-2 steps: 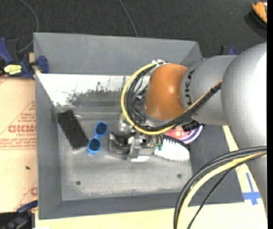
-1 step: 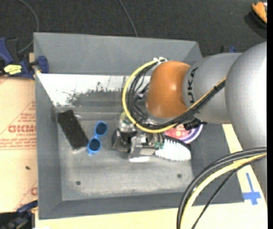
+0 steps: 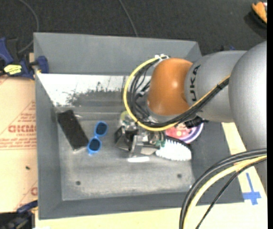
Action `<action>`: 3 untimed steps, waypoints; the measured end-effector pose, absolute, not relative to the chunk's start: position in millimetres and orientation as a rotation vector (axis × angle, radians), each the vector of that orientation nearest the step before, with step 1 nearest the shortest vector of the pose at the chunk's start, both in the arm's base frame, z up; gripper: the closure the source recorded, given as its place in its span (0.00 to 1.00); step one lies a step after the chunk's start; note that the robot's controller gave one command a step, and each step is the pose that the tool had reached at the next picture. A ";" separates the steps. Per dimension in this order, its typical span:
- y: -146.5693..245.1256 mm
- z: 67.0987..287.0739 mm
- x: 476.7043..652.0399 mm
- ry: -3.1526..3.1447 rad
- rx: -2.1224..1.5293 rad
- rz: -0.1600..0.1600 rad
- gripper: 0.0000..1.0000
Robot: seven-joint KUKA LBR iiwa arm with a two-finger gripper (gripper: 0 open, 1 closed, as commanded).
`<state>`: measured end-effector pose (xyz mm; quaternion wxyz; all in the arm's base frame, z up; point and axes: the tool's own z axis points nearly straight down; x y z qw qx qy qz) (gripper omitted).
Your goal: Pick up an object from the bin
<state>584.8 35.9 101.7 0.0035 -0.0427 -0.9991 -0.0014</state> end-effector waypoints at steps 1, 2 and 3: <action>36.0 108.6 584.5 -3.131 -0.134 -0.005 1.00; 36.1 118.3 584.1 -3.130 -0.135 -0.006 1.00; 35.7 128.6 583.3 -3.127 -0.135 -0.005 1.00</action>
Offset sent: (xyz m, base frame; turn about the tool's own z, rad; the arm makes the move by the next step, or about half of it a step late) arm 0.0001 -0.0001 0.0351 0.0000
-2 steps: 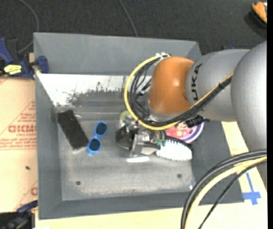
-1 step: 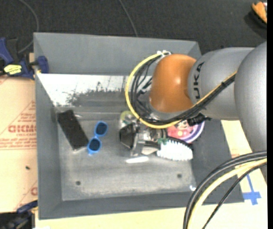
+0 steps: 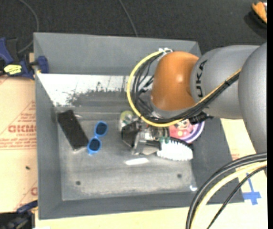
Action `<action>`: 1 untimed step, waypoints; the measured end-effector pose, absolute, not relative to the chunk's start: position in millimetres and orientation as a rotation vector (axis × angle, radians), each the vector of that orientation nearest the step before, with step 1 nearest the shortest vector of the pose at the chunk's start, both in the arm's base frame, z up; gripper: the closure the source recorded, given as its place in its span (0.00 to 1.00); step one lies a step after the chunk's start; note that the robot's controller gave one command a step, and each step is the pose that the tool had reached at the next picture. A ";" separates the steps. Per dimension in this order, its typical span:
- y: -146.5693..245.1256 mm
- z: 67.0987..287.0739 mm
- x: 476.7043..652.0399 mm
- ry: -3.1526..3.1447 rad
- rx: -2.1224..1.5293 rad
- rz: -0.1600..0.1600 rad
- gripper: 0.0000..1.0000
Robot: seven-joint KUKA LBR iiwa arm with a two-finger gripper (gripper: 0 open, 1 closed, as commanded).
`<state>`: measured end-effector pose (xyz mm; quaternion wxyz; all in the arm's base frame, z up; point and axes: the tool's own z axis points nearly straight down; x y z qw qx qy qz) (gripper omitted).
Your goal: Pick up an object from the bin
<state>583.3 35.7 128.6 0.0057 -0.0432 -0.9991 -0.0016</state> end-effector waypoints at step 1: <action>35.3 140.9 583.4 -3.128 -0.136 -0.005 1.00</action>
Offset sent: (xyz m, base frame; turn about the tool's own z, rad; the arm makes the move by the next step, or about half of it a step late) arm -0.0001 -0.0001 0.0243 0.0000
